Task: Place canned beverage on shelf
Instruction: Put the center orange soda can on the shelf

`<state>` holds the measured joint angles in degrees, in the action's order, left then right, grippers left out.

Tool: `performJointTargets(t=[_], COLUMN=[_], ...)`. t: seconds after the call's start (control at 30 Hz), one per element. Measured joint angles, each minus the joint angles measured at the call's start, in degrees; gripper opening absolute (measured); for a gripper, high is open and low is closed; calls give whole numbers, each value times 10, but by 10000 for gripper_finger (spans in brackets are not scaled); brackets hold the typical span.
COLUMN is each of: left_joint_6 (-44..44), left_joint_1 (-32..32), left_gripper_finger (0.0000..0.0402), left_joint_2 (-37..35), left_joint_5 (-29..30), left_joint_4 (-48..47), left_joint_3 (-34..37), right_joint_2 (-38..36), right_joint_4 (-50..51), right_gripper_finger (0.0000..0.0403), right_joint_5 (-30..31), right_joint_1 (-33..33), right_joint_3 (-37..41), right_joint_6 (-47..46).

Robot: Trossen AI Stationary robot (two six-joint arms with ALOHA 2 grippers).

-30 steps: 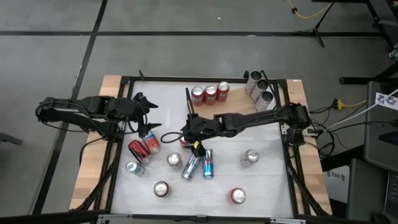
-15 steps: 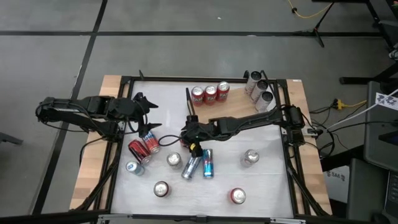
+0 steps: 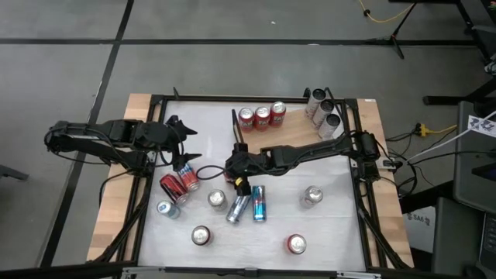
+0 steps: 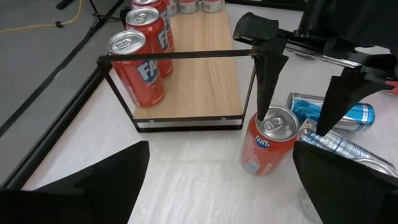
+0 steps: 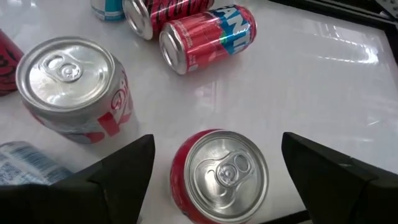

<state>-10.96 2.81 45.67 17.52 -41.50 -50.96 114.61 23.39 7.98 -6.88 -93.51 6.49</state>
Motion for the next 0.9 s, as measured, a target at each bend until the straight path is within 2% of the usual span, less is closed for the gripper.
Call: performJointTargets(t=[0.27,0.43,0.57,0.67,0.8,0.9], left_joint_6=[-7,-10,-11,-15,-47,-71], left_joint_1=[0,0,0,1,12,26], left_gripper_finger=[389,389,389,389,389,389], left_joint_2=[28,53,74,92,122,149], left_joint_5=[-2,-6,-43,-65,-61,-55], left_joint_4=[15,57,106,140,167,179], left_joint_3=[0,0,0,0,0,0], right_joint_2=[2,2,-2,-20,-63,-105], right_joint_4=[43,134,201,232,261,267], right_gripper_finger=[341,341,341,341,341,341], right_joint_5=[9,0,3,28,73,75], right_joint_1=[-10,-10,-10,-10,-10,-10], right_joint_3=[-37,-94,-127,-128,-105,-70], right_joint_6=[-8,-5,-4,-2,-18,-31])
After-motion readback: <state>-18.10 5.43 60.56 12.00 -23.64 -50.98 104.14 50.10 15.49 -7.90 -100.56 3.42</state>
